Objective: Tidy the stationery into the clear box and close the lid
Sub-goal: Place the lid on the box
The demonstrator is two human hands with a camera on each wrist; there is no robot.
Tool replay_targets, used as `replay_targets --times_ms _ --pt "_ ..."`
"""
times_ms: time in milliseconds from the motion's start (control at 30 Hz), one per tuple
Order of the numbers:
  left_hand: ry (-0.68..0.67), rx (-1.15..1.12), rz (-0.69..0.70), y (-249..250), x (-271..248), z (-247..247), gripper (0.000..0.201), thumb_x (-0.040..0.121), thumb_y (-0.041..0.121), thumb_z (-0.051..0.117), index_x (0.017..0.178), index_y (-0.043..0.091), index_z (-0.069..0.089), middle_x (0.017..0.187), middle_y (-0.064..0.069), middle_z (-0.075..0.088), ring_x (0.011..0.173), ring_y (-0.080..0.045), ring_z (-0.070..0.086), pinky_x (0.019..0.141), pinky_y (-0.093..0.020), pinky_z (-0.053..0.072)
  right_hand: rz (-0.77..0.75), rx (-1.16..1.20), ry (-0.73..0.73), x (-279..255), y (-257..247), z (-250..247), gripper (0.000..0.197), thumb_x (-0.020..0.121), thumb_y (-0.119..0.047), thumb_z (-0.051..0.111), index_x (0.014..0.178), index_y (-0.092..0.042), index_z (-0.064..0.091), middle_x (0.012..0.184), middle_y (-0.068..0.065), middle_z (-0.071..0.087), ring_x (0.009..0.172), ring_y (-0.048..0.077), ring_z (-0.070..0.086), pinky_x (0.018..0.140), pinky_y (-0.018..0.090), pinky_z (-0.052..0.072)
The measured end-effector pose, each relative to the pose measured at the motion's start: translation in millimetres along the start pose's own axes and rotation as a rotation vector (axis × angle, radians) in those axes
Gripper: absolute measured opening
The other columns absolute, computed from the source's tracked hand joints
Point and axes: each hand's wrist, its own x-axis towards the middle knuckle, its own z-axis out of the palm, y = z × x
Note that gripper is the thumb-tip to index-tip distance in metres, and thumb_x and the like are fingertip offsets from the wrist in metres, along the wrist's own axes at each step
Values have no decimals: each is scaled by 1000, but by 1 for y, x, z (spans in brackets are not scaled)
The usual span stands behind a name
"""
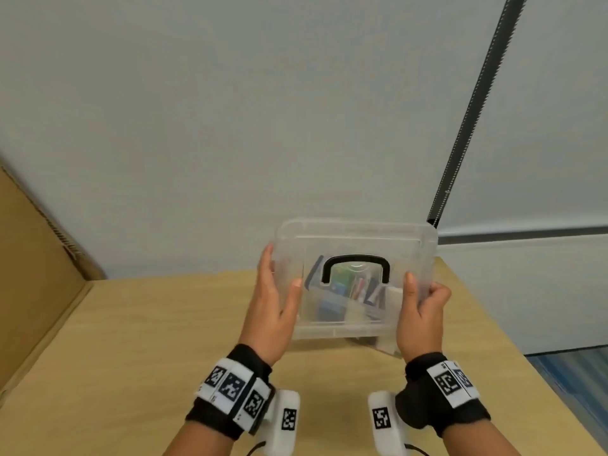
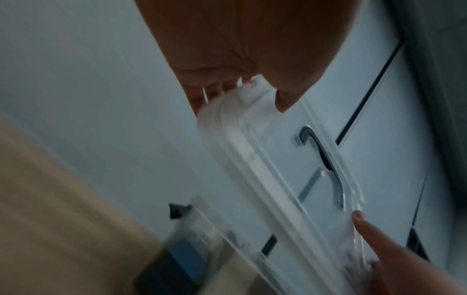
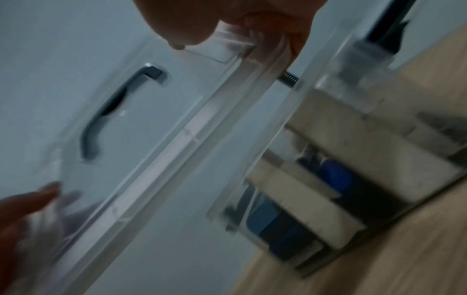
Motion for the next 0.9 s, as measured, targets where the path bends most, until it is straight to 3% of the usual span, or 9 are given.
replay_targets --times_ms 100,200,300,367,533,667,767,900 --pt "-54 22 -40 -4 30 35 60 99 38 35 150 32 5 152 5 33 135 -7 37 108 -24 32 48 -94 -10 19 13 -16 39 93 -49 45 113 -16 38 111 5 51 86 19 56 71 34 49" --pt "-137 7 -153 -18 66 60 53 99 36 35 148 30 15 149 0 38 133 -16 42 111 -37 37 -24 -322 40 35 22 -26 38 94 -30 50 120 -3 43 122 13 42 108 29 45 93 42 41" --pt "-270 57 -351 -30 92 79 57 99 23 37 150 19 13 154 -7 29 139 -24 34 116 -38 28 26 -451 -37 41 32 -22 51 93 -21 51 136 1 34 135 21 36 124 37 35 105 47 30" --pt "-343 170 -418 -35 100 86 62 100 23 39 152 15 8 158 -8 21 142 -25 28 115 -35 24 87 -455 -106 41 41 -18 56 94 -17 47 143 -1 26 141 22 32 127 40 35 107 50 33" --pt "-346 267 -388 -44 92 80 66 98 38 44 152 21 12 158 -2 21 143 -22 26 115 -35 26 68 -520 -129 43 50 -14 51 96 -13 39 145 -3 27 143 18 36 123 36 44 102 46 42" --pt "-266 311 -337 -50 65 65 68 94 46 46 151 24 15 155 0 30 138 -19 36 112 -39 35 38 -557 -177 48 46 -14 49 96 -11 37 145 -8 31 143 12 40 120 31 50 94 39 45" --pt "-219 293 -317 -53 42 51 67 94 45 47 150 27 17 150 1 38 133 -17 44 107 -39 41 17 -537 -249 51 41 -12 48 97 -11 37 145 -11 33 144 8 42 121 28 50 96 37 43" --pt "-178 342 -268 -56 31 35 53 96 43 43 146 32 27 132 3 51 106 -8 53 87 -26 48 5 -515 -318 54 42 -3 48 97 -8 39 145 -9 35 144 8 44 128 25 45 105 34 37"
